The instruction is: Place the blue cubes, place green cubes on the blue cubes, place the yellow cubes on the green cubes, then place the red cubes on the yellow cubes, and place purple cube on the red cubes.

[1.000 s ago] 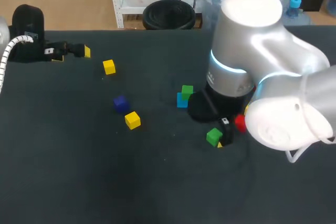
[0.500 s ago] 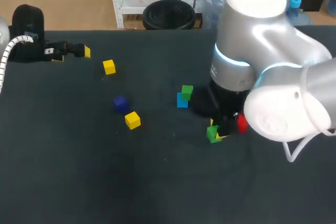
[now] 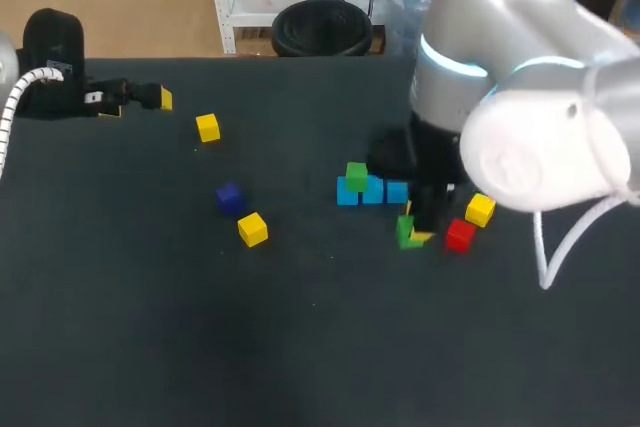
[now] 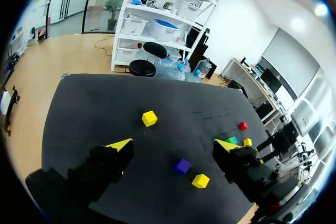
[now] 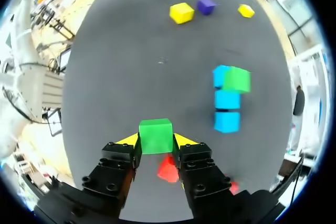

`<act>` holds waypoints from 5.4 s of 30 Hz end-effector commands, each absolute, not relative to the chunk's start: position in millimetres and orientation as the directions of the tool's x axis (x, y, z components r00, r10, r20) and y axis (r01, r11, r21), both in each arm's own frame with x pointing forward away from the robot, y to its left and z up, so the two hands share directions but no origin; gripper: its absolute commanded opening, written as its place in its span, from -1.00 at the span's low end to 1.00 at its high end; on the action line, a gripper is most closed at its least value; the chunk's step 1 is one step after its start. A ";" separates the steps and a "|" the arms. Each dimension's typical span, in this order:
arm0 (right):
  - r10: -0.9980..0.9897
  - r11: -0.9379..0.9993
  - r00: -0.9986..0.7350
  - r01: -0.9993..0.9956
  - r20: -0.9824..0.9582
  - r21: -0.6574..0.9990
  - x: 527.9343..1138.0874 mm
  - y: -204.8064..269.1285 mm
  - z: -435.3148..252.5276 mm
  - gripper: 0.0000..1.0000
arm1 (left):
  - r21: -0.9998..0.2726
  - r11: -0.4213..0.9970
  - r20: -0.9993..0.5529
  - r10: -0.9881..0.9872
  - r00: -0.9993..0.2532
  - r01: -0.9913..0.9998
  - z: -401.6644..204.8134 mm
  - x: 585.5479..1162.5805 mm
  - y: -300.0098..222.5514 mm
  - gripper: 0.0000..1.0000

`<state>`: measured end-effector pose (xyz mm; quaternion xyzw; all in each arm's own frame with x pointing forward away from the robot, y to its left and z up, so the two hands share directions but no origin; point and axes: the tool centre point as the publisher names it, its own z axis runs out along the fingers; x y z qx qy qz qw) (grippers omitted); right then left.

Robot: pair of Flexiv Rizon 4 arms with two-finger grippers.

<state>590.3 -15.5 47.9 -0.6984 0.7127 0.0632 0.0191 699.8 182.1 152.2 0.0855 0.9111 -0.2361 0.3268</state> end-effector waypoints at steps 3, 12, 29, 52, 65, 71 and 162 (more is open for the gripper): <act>-0.993 0.083 -0.083 -0.997 -0.087 0.010 604.9 -16.6 58.0 -1.00 | -0.380 0.868 -0.641 0.001 -0.768 0.318 150.5 700.0 184.0 1.00; -0.992 0.091 -0.089 -0.995 -0.092 -0.026 623.1 4.1 57.8 -1.00 | -0.380 0.868 -0.641 0.001 -0.768 0.318 150.5 700.0 184.0 1.00; -0.993 0.081 -0.079 -0.996 -0.091 -0.023 683.6 10.0 46.3 -1.00 | -0.380 0.868 -0.641 0.001 -0.768 0.318 150.5 700.0 184.0 1.00; -0.994 0.085 -0.085 -0.996 -0.069 -0.002 693.8 -3.6 32.2 -1.00 | -0.380 0.868 -0.641 0.001 -0.768 0.318 150.5 700.0 184.0 1.00; -0.994 0.086 -0.086 -0.996 -0.073 0.005 692.5 -2.0 28.0 -1.00 | -0.380 0.868 -0.641 0.001 -0.768 0.318 150.5 700.0 184.0 1.00; -0.994 0.083 -0.083 -0.997 -0.072 0.003 692.2 -0.4 28.1 -1.00 | -0.380 0.868 -0.641 0.001 -0.768 0.318 150.5 700.0 184.0 1.00; -0.993 0.084 -0.087 -0.995 -0.075 0.047 695.4 1.3 24.3 -0.24 | -0.380 0.868 -0.641 0.001 -0.768 0.318 150.5 700.0 184.0 1.00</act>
